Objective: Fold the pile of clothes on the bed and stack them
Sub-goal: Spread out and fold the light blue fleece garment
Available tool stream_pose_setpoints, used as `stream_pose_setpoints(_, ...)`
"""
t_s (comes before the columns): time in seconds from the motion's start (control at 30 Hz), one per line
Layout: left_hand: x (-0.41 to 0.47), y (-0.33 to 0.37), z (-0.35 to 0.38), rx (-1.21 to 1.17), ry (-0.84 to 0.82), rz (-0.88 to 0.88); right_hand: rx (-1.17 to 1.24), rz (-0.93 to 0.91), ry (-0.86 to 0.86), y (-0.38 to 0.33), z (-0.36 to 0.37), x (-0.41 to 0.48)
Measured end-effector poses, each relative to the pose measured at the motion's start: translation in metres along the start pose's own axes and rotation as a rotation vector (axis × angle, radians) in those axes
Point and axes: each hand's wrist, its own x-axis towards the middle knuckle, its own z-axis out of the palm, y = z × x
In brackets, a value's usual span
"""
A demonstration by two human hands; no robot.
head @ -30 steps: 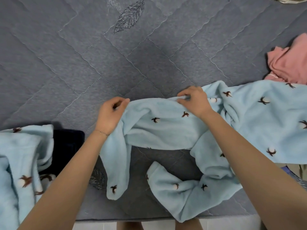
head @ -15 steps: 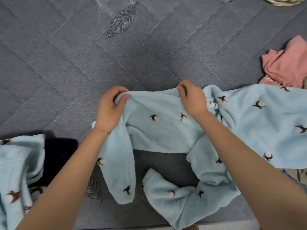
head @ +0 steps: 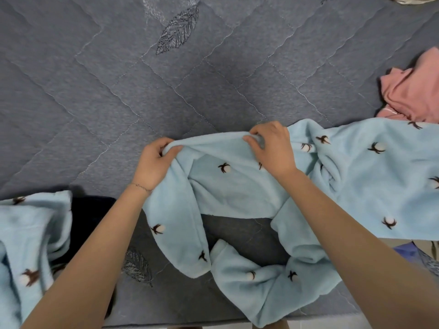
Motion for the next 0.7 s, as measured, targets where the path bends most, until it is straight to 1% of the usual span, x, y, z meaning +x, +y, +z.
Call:
stream_pose_setpoints(0.07,0.0,0.005,0.0,-0.069,0.008,-0.003,0.037,0.059,0.056,-0.011,-0.006,0.007)
stream_pose_setpoints(0.17,0.002,0.013,0.002,-0.089,0.038,0.039,0.019,0.119,0.053,-0.016,-0.007,0.016)
stream_pose_setpoints(0.23,0.004,0.012,0.003,0.028,0.033,0.073,-0.001,0.121,0.013,-0.012,-0.002,0.022)
stream_pose_setpoints(0.3,0.003,0.006,0.005,0.243,-0.007,0.096,-0.09,0.155,-0.062,-0.007,0.007,0.025)
stream_pose_setpoints(0.37,-0.004,-0.002,0.007,0.465,-0.009,0.127,-0.175,0.2,-0.121,-0.009,0.015,0.022)
stream_pose_setpoints(0.4,-0.009,-0.006,0.007,0.532,0.027,0.125,-0.167,0.164,-0.114,-0.013,0.018,0.019)
stream_pose_setpoints(0.47,-0.02,-0.011,0.006,0.603,0.137,0.103,-0.128,0.001,-0.081,-0.027,0.021,0.013)
stream_pose_setpoints(0.57,-0.031,-0.013,-0.003,0.674,0.247,0.119,-0.059,-0.191,-0.156,-0.048,0.029,0.009)
stream_pose_setpoints(0.63,-0.035,-0.011,-0.01,0.646,0.239,0.079,-0.026,-0.258,-0.246,-0.068,0.035,0.006)
stream_pose_setpoints(0.7,-0.037,-0.007,-0.016,0.619,0.187,0.022,0.005,-0.311,-0.307,-0.09,0.04,0.006)
